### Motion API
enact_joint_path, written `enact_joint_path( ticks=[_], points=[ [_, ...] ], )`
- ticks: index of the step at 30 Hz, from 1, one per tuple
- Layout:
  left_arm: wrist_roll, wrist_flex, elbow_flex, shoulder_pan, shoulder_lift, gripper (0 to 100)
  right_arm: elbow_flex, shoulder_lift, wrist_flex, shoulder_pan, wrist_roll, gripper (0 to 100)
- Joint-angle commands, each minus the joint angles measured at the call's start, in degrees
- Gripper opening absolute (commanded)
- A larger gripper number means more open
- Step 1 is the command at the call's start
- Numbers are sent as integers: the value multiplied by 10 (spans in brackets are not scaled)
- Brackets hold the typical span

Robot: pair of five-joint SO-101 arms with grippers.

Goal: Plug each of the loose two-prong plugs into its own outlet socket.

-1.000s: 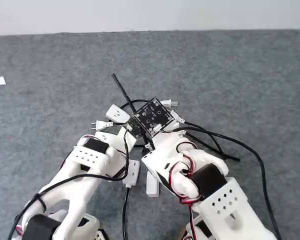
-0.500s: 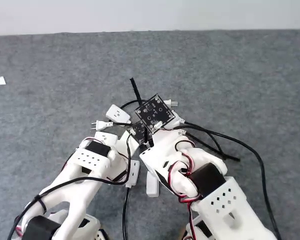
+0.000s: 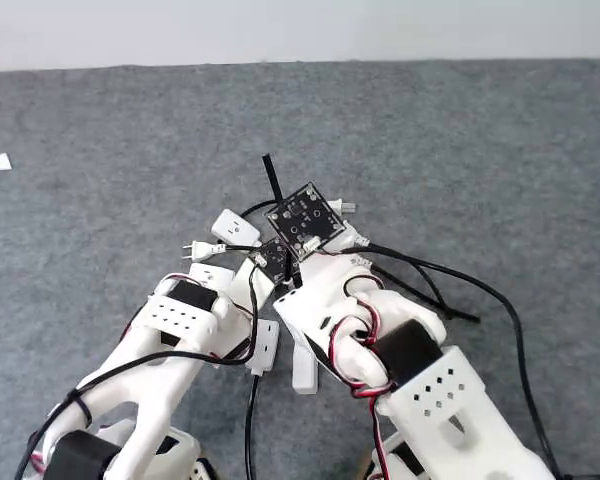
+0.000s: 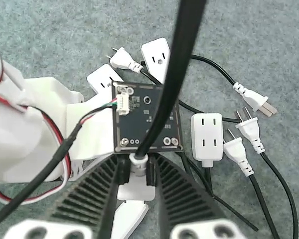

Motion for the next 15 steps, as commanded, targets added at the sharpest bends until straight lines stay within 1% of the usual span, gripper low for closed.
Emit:
enact_joint_path(
  ticks=[1,8,11,15],
  points=[
    [-11,4,0,22,-16,11,-55,36,-30,0,-4,8],
    [-4,-2,-5,17,-16,11,-57,37,-8,21,-8,8],
    [22,-17,-5,17,-16,12,-57,36,7,21,-8,8],
    [29,-20,-5,16,-16,12,-55,36,27,20,-4,8]
  ],
)
